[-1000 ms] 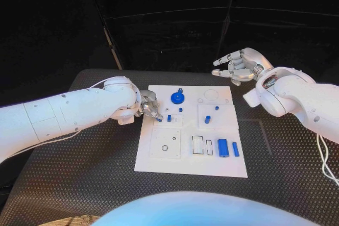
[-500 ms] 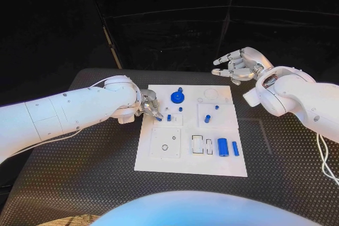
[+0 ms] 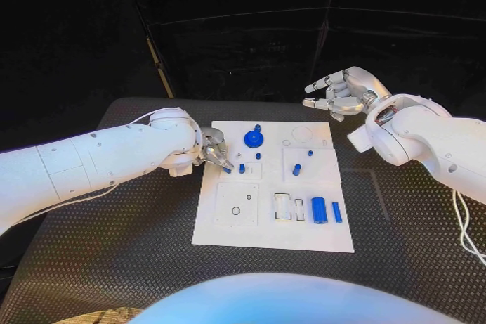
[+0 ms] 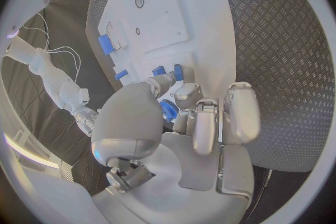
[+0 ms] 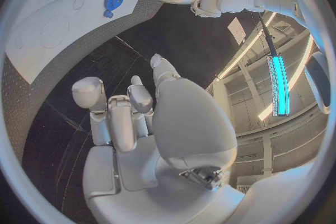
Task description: Assemble the parts on the task board
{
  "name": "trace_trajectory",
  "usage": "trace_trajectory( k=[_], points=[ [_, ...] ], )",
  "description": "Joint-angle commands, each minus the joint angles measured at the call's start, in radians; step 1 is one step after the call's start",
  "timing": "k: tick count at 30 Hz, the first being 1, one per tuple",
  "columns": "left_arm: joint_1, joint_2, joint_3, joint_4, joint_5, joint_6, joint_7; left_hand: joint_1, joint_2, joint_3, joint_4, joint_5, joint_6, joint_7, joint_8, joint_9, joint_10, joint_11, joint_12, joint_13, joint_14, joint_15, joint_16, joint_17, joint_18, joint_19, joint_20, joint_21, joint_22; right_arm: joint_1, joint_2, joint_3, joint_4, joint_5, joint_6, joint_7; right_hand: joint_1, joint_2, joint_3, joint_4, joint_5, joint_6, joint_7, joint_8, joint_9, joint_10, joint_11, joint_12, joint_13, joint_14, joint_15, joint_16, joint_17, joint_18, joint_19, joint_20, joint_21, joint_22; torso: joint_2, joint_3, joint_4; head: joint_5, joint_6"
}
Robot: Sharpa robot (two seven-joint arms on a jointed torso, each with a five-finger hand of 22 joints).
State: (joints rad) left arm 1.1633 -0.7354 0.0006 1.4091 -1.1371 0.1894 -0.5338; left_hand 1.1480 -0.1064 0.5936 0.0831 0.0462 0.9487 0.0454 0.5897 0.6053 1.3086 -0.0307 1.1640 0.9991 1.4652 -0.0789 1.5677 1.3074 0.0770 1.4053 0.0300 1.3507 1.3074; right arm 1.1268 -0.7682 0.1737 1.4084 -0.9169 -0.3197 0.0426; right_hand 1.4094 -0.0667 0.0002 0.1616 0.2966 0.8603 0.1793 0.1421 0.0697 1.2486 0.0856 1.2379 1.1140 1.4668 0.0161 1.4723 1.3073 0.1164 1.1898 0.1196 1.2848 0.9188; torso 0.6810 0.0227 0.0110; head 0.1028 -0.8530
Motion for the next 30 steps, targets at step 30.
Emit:
trace_trajectory(
  k=[30],
  points=[
    [-0.009,0.03,-0.007,-0.021,0.001,0.06,-0.007,-0.051,0.009,-0.057,0.027,0.002,0.038,-0.021,0.021,0.009,0.028,-0.01,0.032,0.034,0.106,-0.012,0.003,0.263,-0.017,0.025,-0.007,0.025,0.037,0.002,-0.001,0.0,0.002,0.002,0.008,0.002,0.002,0.009,-0.004,-0.004,0.003,0.005,-0.006,0.003,-0.001,-0.003,0.0,-0.003,0.0,0.05,-0.006,-0.005,0.03,0.009,-0.003,0.0,-0.005,-0.001,-0.001,0.0004,0.0011,-0.002,-0.01]
  ],
)
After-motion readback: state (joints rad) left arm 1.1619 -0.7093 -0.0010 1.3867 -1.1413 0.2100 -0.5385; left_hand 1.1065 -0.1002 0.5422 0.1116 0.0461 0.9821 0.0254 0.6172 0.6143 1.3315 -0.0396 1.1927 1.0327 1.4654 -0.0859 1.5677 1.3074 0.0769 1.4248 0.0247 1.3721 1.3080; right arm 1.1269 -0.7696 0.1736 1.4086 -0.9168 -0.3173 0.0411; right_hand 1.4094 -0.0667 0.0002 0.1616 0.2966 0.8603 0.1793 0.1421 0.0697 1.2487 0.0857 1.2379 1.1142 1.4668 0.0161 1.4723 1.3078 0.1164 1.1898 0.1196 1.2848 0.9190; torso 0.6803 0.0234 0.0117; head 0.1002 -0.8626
